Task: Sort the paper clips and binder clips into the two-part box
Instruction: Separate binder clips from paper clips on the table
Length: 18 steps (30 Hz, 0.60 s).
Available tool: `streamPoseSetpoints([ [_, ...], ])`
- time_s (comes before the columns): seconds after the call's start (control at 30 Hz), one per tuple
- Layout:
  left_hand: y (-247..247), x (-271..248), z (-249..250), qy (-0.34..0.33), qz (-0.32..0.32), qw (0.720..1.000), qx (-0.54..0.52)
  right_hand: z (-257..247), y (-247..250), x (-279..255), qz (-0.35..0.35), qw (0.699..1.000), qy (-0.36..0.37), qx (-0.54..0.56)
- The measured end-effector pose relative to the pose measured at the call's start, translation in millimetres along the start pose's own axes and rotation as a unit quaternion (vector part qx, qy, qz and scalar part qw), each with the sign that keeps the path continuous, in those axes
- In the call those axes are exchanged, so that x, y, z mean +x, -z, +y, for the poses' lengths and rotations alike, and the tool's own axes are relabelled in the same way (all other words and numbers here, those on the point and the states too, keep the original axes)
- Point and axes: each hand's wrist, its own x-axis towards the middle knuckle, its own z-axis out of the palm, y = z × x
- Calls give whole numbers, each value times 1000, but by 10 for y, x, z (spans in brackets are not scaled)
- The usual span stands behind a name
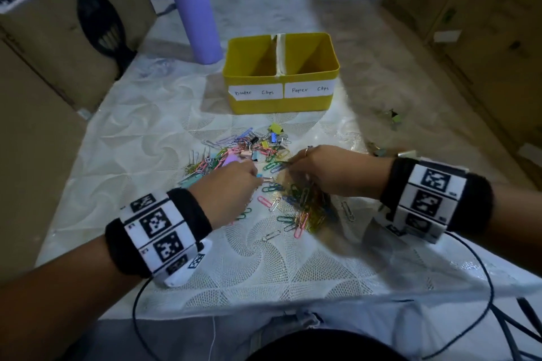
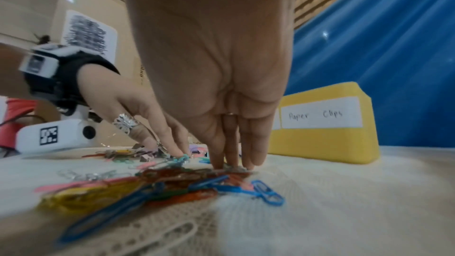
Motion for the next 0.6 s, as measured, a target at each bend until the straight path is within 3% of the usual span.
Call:
streamPoseSetpoints([
  [0.13,9,-127,-252,24,-6,1000,4,27,46,-131,-2,997,-5,-80],
  [0.27,120,-15,-370,66,27,997,-10,-35,46,24,39,998,41,14],
  [0.4,297,305,-263,61,69,994,-64,-83,25,194,-32,998,46,2],
  [0.6,329,611,-136,-29,-90,993,-72,95,97,-40,-53,997,61,-17],
])
